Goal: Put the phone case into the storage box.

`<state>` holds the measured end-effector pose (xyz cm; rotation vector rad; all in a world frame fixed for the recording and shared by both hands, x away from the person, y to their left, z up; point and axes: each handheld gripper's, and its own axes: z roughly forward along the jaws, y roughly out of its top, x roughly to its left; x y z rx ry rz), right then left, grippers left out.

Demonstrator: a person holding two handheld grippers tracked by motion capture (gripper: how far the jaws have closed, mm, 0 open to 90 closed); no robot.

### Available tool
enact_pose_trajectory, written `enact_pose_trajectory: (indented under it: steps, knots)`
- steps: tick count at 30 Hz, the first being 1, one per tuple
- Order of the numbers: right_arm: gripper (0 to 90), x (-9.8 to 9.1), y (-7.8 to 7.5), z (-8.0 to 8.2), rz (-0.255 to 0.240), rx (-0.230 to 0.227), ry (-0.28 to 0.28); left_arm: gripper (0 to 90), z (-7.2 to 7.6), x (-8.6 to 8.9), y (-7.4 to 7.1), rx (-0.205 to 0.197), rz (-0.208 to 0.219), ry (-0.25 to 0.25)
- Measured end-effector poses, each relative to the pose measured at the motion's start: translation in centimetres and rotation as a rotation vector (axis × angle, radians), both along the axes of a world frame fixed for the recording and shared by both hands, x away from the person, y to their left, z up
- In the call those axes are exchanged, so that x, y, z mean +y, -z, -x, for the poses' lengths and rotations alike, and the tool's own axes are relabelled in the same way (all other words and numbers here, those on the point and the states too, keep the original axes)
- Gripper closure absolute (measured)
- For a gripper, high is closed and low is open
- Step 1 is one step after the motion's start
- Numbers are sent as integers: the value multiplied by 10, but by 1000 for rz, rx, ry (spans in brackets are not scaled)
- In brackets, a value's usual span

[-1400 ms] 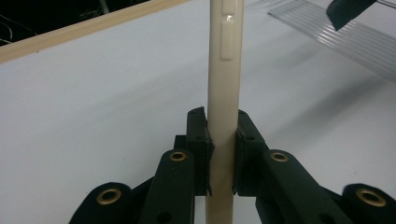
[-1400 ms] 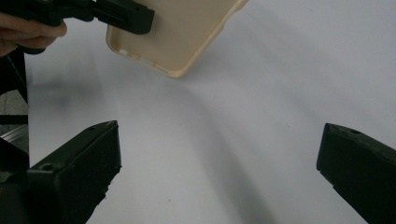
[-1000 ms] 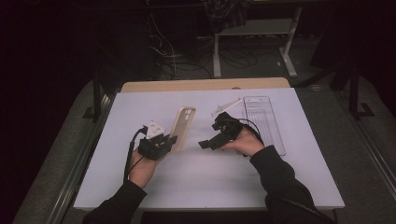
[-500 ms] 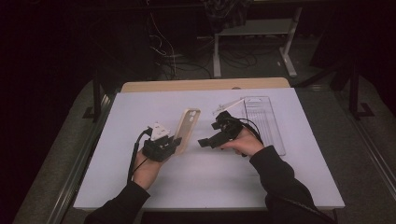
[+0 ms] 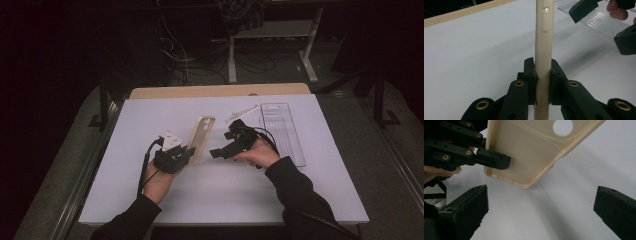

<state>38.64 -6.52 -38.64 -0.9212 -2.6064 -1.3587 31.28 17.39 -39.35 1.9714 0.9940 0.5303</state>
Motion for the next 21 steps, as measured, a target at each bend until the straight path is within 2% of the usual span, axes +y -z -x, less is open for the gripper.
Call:
enact_pose_trajectory:
  steps: [6,9,10,18,21]
  knots:
    - [0,1,-1,-1,-20,7,6,798,1,-3,0,-13,0,-9]
    - [0,2,-1,-1,-25,8,8,799,2,-4,0,-9,17,-17]
    - [0,2,-2,-1,-26,9,11,798,2,-3,0,-6,0,-9]
    - [0,5,-4,-1,-44,19,11,798,5,-10,1,-12,24,-20]
    - [0,5,-3,-2,-52,22,12,799,5,-12,1,-12,19,-15]
